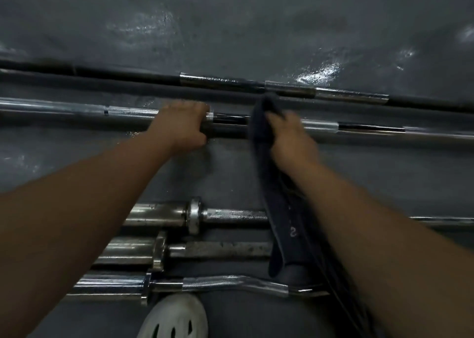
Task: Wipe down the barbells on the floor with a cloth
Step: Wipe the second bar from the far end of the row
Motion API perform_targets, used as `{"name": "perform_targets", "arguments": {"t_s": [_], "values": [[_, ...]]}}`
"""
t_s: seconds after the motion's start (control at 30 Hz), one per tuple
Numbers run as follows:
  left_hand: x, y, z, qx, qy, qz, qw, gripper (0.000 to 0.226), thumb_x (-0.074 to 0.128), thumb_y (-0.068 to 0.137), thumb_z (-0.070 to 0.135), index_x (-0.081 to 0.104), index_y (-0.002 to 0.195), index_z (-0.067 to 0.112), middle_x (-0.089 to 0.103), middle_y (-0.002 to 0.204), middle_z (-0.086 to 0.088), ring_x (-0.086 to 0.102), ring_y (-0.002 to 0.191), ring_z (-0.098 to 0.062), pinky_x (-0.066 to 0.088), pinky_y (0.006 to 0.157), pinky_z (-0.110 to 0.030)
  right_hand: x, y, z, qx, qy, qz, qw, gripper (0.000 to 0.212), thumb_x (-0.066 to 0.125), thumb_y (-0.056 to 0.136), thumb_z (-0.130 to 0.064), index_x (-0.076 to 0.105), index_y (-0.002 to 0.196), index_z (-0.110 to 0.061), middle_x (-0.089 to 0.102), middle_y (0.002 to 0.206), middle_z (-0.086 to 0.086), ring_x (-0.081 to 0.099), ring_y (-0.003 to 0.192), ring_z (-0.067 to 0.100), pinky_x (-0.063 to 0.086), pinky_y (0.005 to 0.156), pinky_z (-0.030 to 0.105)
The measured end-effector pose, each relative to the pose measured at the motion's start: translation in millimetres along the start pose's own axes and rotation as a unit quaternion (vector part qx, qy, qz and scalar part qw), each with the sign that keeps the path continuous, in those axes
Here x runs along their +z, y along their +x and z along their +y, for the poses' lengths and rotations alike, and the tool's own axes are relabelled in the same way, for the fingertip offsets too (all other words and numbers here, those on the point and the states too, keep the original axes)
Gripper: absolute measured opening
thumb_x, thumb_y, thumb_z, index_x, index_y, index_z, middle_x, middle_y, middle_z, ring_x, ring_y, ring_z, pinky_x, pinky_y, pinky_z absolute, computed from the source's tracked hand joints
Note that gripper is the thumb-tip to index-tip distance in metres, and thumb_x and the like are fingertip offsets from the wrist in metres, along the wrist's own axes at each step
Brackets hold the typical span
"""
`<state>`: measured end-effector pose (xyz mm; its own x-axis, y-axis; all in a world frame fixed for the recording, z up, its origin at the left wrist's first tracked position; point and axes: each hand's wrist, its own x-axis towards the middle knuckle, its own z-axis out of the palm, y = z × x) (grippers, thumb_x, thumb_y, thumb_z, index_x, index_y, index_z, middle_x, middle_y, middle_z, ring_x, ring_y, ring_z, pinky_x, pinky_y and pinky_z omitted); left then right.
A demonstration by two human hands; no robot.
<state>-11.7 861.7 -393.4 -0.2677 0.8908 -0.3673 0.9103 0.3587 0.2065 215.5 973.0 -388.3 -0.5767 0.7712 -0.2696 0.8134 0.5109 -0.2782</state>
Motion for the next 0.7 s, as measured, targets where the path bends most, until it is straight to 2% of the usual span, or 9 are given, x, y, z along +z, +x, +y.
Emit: {"name": "perform_targets", "arguments": {"t_s": [0.07, 0.13, 0.23, 0.3, 0.37, 0.47, 0.57, 0.63, 0.7], "values": [[11.3, -19.1, 3.1, 0.003, 0.006, 0.026, 1.0, 0.067, 0.059, 0.07, 0.033, 0.048, 0.134, 0.017, 0.054, 0.132, -0.014, 0.048, 0.122, -0.036, 0.035, 0.104, -0.043, -10.6, -5.2, 38.2, 0.104, -0.011, 0.028, 0.994, 0.054, 0.05, 0.087, -0.008, 0.044, 0.136, -0.029, 0.045, 0.129, 0.017, 0.045, 0.122, 0.039, 0.046, 0.096, 0.048], [19.5, -35.8, 10.7, -0.005, 0.007, 0.069, 0.998, 0.062, 0.054, 0.067, 0.032, 0.053, 0.127, 0.016, 0.057, 0.122, -0.013, 0.05, 0.115, -0.035, 0.035, 0.1, -0.043, -8.7, -16.8, 40.0, 0.151, -0.018, 0.048, 0.987, 0.05, 0.051, 0.084, -0.005, 0.049, 0.131, -0.021, 0.047, 0.126, 0.02, 0.042, 0.122, 0.04, 0.044, 0.097, 0.048], [22.2, -34.4, 27.3, -0.032, -0.016, 0.046, 0.998, 0.046, 0.056, 0.073, 0.031, 0.055, 0.116, 0.016, 0.057, 0.115, -0.011, 0.051, 0.109, -0.035, 0.04, 0.09, -0.042, 16.3, -36.6, -25.7, 0.069, 0.005, 0.021, 0.997, 0.048, 0.054, 0.088, -0.008, 0.051, 0.134, -0.022, 0.046, 0.129, 0.018, 0.04, 0.125, 0.037, 0.039, 0.1, 0.041], [25.5, -36.3, 31.5, -0.01, 0.014, 0.016, 1.0, 0.044, 0.057, 0.076, 0.034, 0.054, 0.116, 0.015, 0.057, 0.115, -0.011, 0.054, 0.109, -0.034, 0.041, 0.09, -0.042, 31.4, -52.6, -71.0, -0.037, 0.022, 0.007, 0.999, 0.05, 0.056, 0.089, -0.014, 0.049, 0.138, -0.026, 0.044, 0.133, 0.013, 0.038, 0.127, 0.033, 0.038, 0.1, 0.038], [30.0, -53.9, 27.7, 0.037, 0.017, 0.023, 0.999, 0.051, 0.048, 0.072, 0.033, 0.054, 0.118, 0.013, 0.059, 0.114, -0.011, 0.056, 0.107, -0.035, 0.041, 0.091, -0.041, 30.0, -57.2, -73.8, -0.078, 0.02, -0.019, 0.997, 0.054, 0.055, 0.089, -0.016, 0.045, 0.14, -0.031, 0.044, 0.135, 0.009, 0.04, 0.127, 0.03, 0.043, 0.096, 0.039], [28.7, -84.9, 17.6, 0.052, -0.095, 0.001, 0.994, 0.062, 0.049, 0.069, 0.027, 0.053, 0.131, 0.018, 0.059, 0.125, -0.006, 0.055, 0.114, -0.03, 0.043, 0.095, -0.04, 10.7, -65.9, -9.9, -0.005, -0.012, -0.049, 0.999, 0.061, 0.055, 0.084, -0.014, 0.044, 0.14, -0.035, 0.05, 0.133, 0.009, 0.051, 0.121, 0.033, 0.049, 0.092, 0.043], [31.7, -90.3, 24.7, 0.003, -0.184, 0.005, 0.983, 0.062, 0.04, 0.071, 0.044, 0.056, 0.128, 0.025, 0.058, 0.126, 0.0, 0.05, 0.116, -0.025, 0.039, 0.098, -0.04, -2.5, -84.5, 29.3, 0.127, -0.011, -0.021, 0.992, 0.046, 0.059, 0.081, -0.012, 0.056, 0.124, -0.027, 0.054, 0.119, 0.013, 0.055, 0.112, 0.036, 0.047, 0.081, 0.039], [41.2, -91.9, 37.5, -0.023, -0.185, -0.022, 0.982, 0.067, 0.028, 0.073, 0.052, 0.052, 0.132, 0.031, 0.054, 0.133, 0.005, 0.043, 0.124, -0.022, 0.028, 0.1, -0.039, 6.6, -92.2, -1.6, 0.12, -0.026, -0.035, 0.992, 0.038, 0.06, 0.083, -0.014, 0.057, 0.12, -0.026, 0.054, 0.116, 0.012, 0.054, 0.112, 0.035, 0.047, 0.081, 0.038], [49.1, -99.7, 44.3, -0.016, -0.147, -0.03, 0.989, 0.074, 0.018, 0.071, 0.056, 0.047, 0.135, 0.032, 0.052, 0.135, 0.004, 0.04, 0.124, -0.02, 0.023, 0.098, -0.04, 22.9, -101.5, -50.8, 0.041, -0.014, -0.048, 0.998, 0.04, 0.057, 0.088, -0.016, 0.055, 0.126, -0.029, 0.053, 0.12, 0.009, 0.051, 0.115, 0.032, 0.047, 0.086, 0.037]]}}
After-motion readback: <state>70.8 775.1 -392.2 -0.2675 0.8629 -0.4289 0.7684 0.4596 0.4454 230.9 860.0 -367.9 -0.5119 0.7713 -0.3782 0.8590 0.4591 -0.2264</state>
